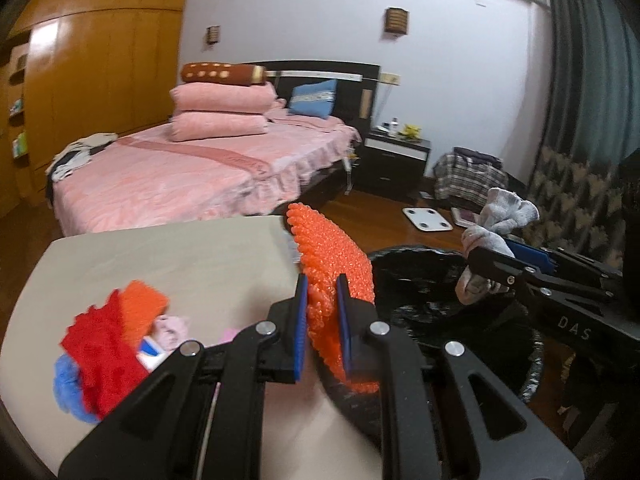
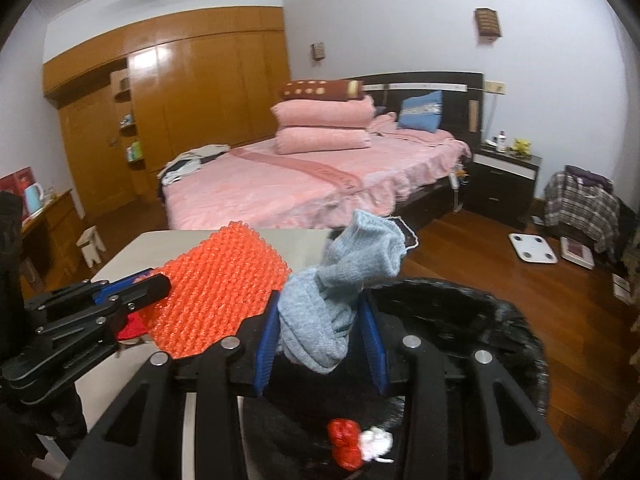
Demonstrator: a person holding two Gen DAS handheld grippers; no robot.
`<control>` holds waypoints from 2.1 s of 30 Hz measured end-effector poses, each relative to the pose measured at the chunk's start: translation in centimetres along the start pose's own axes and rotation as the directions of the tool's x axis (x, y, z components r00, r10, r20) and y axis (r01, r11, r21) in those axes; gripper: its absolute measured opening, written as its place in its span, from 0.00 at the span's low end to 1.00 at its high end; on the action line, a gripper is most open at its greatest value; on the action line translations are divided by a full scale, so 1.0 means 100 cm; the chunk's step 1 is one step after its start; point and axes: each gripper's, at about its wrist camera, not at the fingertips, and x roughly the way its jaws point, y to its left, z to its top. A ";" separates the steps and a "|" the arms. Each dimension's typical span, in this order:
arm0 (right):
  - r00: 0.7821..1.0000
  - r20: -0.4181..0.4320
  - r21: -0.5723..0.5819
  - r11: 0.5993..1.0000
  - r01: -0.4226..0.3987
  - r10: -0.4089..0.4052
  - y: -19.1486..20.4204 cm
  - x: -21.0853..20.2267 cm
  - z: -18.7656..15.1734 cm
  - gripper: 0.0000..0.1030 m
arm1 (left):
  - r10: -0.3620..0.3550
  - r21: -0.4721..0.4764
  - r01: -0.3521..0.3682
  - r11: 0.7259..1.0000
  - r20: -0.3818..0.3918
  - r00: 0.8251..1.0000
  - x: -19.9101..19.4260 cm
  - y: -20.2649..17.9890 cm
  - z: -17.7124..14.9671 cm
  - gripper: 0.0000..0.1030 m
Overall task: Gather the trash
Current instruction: 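Drop the grey sock into the bin while the left gripper carries the orange knitted pad there, then release the orange pad into the bin with the left gripper while the right gripper grasps the pink cloth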
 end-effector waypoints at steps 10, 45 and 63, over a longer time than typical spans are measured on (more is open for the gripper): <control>0.994 -0.013 0.034 0.994 0.107 -0.106 -0.043 -0.008 -0.010 0.38 | -0.102 0.041 0.103 0.994 -0.024 0.994 0.032 -0.044 0.004 0.13; 0.997 -0.014 -0.056 0.996 -0.074 0.073 0.070 0.040 -0.007 0.94 | 0.316 -0.094 -0.312 0.945 0.021 0.949 -0.060 0.115 -0.026 0.87; 0.968 -0.184 -0.119 0.974 -0.192 0.169 0.172 0.125 -0.050 0.92 | 0.450 -0.178 -0.458 0.871 -0.086 0.889 -0.075 0.205 -0.068 0.87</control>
